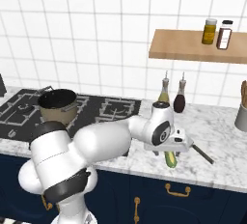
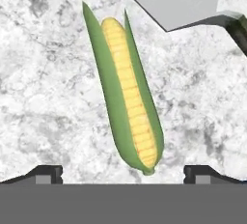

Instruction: Put the corn and broccoli in the pot. Retrieve the spatula and lightly stir the vegetables in the pot.

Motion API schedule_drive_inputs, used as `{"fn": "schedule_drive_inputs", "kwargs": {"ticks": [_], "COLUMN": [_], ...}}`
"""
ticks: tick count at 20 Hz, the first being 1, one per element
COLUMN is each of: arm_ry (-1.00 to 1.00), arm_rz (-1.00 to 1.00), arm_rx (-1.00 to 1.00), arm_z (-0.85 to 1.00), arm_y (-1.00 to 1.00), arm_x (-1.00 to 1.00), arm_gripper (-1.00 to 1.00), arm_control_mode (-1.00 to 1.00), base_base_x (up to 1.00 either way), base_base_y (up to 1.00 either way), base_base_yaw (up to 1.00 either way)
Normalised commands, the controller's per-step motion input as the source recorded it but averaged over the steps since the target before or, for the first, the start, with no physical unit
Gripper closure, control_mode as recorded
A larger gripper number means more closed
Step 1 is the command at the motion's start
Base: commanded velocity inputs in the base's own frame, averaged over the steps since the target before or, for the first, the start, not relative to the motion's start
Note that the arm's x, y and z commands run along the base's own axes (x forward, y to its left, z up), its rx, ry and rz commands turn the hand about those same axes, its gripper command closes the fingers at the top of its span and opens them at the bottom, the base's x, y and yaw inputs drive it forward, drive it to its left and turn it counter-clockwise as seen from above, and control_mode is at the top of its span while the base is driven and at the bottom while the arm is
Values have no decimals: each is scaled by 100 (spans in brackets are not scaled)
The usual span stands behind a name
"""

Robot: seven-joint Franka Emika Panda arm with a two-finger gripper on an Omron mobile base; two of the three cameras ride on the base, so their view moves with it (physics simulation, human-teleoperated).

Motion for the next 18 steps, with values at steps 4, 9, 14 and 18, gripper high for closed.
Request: {"fn": "schedule_drive_inputs", "kwargs": {"ticks": [4, 9, 14, 18], "arm_ry": [0, 0, 0, 0], "arm_rz": [14, 13, 11, 2], "arm_rx": [0, 0, 0, 0], "arm_z": [-47, -43, -36, -16], "arm_y": [-21, -11, -1, 3], "arm_x": [23, 24, 14, 2], "arm_gripper": [-100, -100, -100, 100], "arm_control_mode": [-100, -100, -100, -100], "base_base_x": [0, 0, 0, 0], "base_base_y": [0, 0, 0, 0], "base_base_yaw": [0, 0, 0, 0]}}
